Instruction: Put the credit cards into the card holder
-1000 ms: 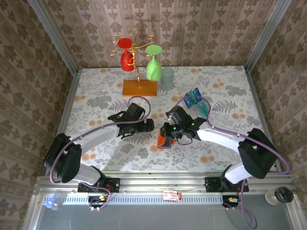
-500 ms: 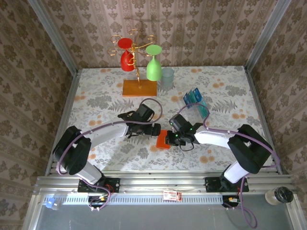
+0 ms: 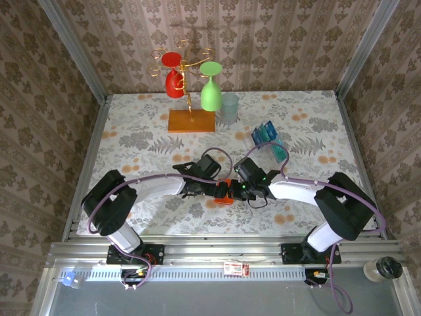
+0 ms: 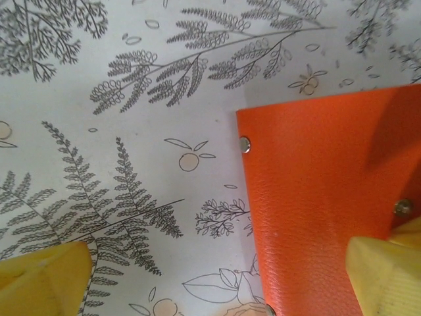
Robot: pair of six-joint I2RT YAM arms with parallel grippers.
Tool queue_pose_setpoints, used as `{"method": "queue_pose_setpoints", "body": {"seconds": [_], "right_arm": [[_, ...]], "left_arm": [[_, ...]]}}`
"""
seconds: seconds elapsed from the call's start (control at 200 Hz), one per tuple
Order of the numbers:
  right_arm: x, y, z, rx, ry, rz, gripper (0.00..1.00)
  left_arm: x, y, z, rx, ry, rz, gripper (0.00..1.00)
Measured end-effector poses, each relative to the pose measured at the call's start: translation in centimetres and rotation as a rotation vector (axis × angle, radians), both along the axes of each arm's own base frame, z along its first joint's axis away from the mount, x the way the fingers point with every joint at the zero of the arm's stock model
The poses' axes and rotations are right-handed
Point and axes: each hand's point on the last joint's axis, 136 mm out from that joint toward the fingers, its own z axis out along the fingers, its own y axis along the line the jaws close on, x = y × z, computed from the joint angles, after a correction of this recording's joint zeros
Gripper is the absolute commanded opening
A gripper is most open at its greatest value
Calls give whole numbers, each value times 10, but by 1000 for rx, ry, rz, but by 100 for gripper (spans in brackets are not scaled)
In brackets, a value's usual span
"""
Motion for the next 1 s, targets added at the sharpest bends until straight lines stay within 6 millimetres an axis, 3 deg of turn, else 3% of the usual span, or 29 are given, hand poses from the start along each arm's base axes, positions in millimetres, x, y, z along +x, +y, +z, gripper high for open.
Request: {"method": "queue_pose_setpoints", "body": {"seconds": [0.12, 0.305, 0.42, 0.7, 1.0], "right_arm": [[0, -5, 10, 13, -17, -9, 0], [7, -20, 37, 52, -75, -56, 0], [12, -32, 45, 50, -98, -84, 13], [5, -43, 30, -16, -54, -69, 31], [2, -39, 8, -68, 8, -36, 35]], "left_arm": [[-2, 7, -12, 55, 6, 20, 100], [-2, 10, -9, 105, -26, 35, 100], [-3, 10, -9, 138, -43, 40, 100], [-6, 8, -9, 183, -71, 61, 100], [-12, 9, -12, 150, -54, 144, 100]]}}
